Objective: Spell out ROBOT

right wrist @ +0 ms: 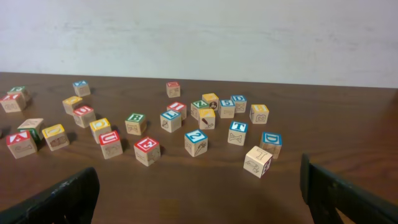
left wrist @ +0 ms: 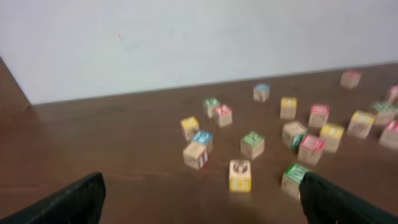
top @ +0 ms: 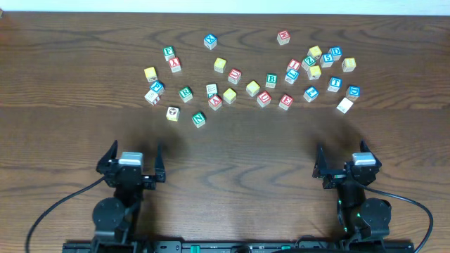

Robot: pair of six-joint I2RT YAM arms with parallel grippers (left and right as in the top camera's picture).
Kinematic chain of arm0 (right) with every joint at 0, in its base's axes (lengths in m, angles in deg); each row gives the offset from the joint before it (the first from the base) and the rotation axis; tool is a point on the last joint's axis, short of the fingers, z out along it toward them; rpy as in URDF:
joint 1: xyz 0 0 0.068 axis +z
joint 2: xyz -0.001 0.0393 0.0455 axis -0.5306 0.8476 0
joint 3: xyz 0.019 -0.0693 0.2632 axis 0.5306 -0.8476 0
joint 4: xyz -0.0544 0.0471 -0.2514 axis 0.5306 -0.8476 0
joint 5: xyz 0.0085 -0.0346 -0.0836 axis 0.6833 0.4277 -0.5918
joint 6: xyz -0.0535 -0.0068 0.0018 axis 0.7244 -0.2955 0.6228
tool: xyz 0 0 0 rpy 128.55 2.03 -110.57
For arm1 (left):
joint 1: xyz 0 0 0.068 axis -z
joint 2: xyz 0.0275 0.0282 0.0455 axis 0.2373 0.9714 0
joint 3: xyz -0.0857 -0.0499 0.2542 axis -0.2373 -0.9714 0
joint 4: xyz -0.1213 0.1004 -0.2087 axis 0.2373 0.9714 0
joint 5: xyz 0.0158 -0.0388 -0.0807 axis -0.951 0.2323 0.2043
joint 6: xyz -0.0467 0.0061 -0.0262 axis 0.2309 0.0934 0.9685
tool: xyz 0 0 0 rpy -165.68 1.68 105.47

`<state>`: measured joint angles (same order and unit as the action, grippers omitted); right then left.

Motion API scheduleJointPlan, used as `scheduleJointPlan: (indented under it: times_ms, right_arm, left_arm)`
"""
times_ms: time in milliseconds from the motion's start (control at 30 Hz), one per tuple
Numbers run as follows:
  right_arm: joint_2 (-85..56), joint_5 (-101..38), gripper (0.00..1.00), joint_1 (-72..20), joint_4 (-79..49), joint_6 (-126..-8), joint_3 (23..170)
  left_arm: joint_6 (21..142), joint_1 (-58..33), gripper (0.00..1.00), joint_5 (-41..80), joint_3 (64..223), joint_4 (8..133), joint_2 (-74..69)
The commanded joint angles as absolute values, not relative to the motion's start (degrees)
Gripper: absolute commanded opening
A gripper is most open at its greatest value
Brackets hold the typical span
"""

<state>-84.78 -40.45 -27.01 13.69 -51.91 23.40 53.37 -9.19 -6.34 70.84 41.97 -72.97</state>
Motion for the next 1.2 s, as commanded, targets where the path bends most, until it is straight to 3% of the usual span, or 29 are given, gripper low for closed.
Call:
scheduleJointPlan:
  times_ms: [0, 200, 667, 1067, 1167]
  right_arm:
    - [-84.85, -40.10, 0.99, -27.34, 13.43, -51.27, 23.33]
    - [-84.85, -40.10, 0.99, -27.34, 13.43, -51.27, 23.36]
    - [-84.85, -40.10, 0.99, -27.34, 13.43, -51.27, 23.33]
    - [-84.85, -40.10, 0.99, -27.34, 13.43, -51.27, 23.36]
    - [-84.85, -40.10, 0.99, -27.34, 13.43, -51.27, 23.36]
  left_arm:
    - [55.57, -9.43, 0.98, -5.38, 80.67, 44.11, -70.65]
    - [55.82, -9.43, 0.98, -5.34, 102.23, 56.72, -54.72]
    - [59.66, -9.39, 0.98, 2.99, 161.44, 97.51, 0.84]
    - [60.36, -9.26, 0.98, 19.58, 164.74, 100.08, 21.95]
    - [65.96, -9.26, 0.98, 19.73, 164.74, 100.02, 26.00]
